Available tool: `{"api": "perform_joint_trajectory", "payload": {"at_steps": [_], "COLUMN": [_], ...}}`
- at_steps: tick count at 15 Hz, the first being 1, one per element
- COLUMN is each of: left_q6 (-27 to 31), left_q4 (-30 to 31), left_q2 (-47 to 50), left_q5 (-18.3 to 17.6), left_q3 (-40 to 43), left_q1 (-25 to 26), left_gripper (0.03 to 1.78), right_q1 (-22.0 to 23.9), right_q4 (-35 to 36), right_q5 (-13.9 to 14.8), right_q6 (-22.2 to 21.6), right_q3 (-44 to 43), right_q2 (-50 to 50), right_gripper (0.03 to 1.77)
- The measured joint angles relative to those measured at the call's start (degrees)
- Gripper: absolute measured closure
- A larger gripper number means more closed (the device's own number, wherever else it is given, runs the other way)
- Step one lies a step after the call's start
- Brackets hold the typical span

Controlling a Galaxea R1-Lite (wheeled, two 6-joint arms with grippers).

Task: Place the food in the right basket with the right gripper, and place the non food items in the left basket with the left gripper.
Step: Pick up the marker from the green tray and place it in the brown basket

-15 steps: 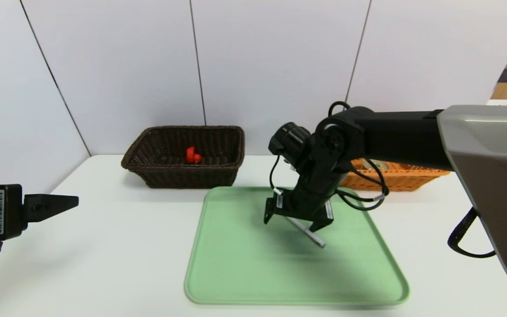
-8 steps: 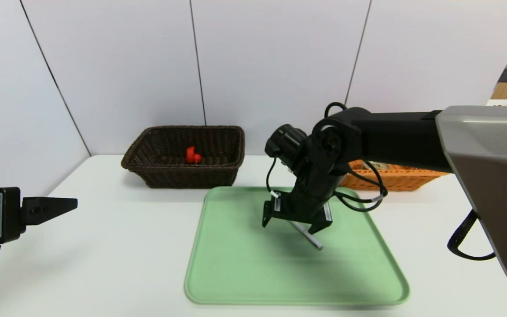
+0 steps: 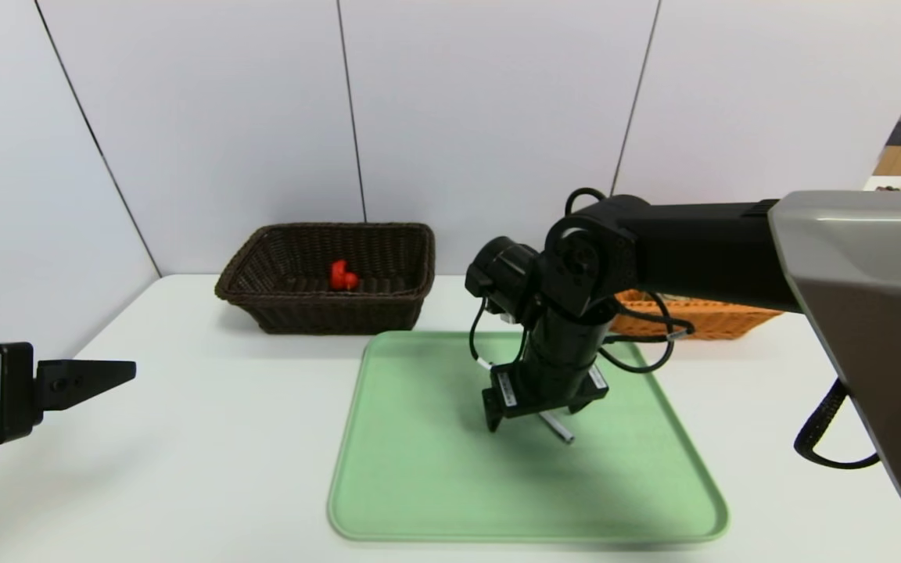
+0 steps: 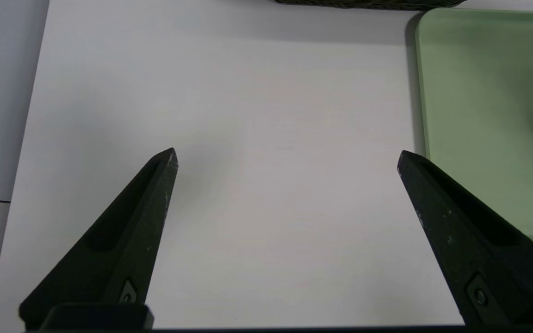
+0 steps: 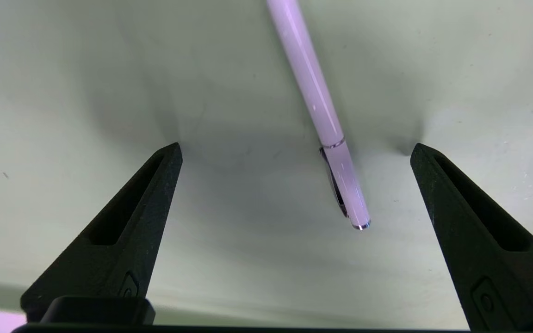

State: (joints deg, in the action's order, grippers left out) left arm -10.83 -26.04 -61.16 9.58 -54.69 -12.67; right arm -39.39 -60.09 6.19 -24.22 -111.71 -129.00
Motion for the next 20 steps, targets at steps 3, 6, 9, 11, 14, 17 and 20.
{"api": "perform_joint_trajectory", "payload": {"at_steps": [3, 6, 9, 11, 14, 17, 20], "left_q6": [0.0, 0.0, 0.0, 0.0, 0.0, 0.0, 0.0], "left_q4": [0.0, 0.1, 0.1, 0.1, 0.1, 0.1, 0.1], "left_q2": [0.1, 0.0, -0.1, -0.1, -0.1, -0.1, -0.1], "left_q5": [-0.1, -1.1, -1.2, -1.2, -1.2, -1.2, -1.2], "left_q3": [0.3, 0.8, 0.9, 0.9, 1.0, 1.2, 1.2], "left_q1": [0.0, 0.0, -0.1, -0.1, -0.1, -0.1, -0.1], "left_gripper": [0.12, 0.12, 0.12, 0.12, 0.12, 0.12, 0.12], "right_q1": [0.9, 2.1, 2.7, 2.7, 2.6, 2.1, 1.4], "right_q4": [-0.2, -0.1, 0.1, 0.5, 1.7, 1.9, 1.8], "right_q5": [0.1, 0.1, 0.0, 0.0, -0.6, -0.8, -0.9], "right_q6": [4.9, 9.4, 12.3, 14.7, 15.1, 16.3, 16.4], "right_q3": [0.0, 0.0, 0.0, 0.0, 0.0, 0.0, 0.0], "right_q2": [0.0, 0.1, 0.1, 0.1, 0.3, 0.9, 1.5], "right_gripper": [0.1, 0.1, 0.1, 0.1, 0.1, 0.1, 0.1]}}
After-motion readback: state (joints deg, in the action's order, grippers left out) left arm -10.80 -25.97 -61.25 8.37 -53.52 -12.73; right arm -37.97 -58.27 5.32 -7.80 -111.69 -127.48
